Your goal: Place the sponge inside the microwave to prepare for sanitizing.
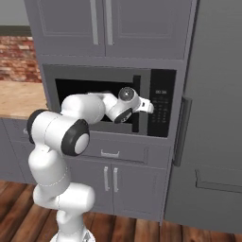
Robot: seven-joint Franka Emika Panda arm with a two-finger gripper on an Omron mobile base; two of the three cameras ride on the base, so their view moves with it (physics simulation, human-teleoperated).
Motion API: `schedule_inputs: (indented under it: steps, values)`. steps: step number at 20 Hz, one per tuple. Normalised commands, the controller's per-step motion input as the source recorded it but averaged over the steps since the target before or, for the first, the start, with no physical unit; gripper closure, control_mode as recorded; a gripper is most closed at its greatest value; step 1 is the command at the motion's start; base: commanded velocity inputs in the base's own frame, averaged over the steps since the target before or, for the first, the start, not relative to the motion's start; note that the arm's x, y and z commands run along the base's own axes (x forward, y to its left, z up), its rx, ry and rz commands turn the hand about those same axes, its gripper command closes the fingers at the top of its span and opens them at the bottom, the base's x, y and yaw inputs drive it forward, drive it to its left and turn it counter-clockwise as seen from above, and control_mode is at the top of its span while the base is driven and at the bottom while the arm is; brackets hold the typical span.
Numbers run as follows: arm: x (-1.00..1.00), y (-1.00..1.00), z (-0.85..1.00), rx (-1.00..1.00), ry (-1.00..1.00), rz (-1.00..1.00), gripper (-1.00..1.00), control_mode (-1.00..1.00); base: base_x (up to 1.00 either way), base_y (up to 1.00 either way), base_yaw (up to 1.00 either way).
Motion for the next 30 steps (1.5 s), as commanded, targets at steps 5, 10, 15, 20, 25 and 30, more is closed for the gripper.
schedule_inputs:
  steps: [5,10,15,20,25,30]
  values:
    - [0.22,-0.13,-0.23,0.0,-0.08,0.02,-1.0,-1.0,0.0,0.0,0.0]
    - [0.13,0.0,-0.04,0.0,-0.01,0.03,1.0,-1.0,0.0,0.0,0.0]
    - [0.0,0.0,0.0,0.0,0.0,0.0,1.0,-1.0,0.0,0.0,0.0]
    - [-0.35,0.0,0.0,0.0,0.0,0.0,1.0,-1.0,0.0,0.0,0.0]
    - [-0.64,0.02,0.01,0.0,0.0,-0.01,1.0,-1.0,0.0,0.0,0.0]
    - [-0.44,0.23,0.0,-0.03,0.12,-0.11,1.0,-1.0,0.0,0.0,0.0]
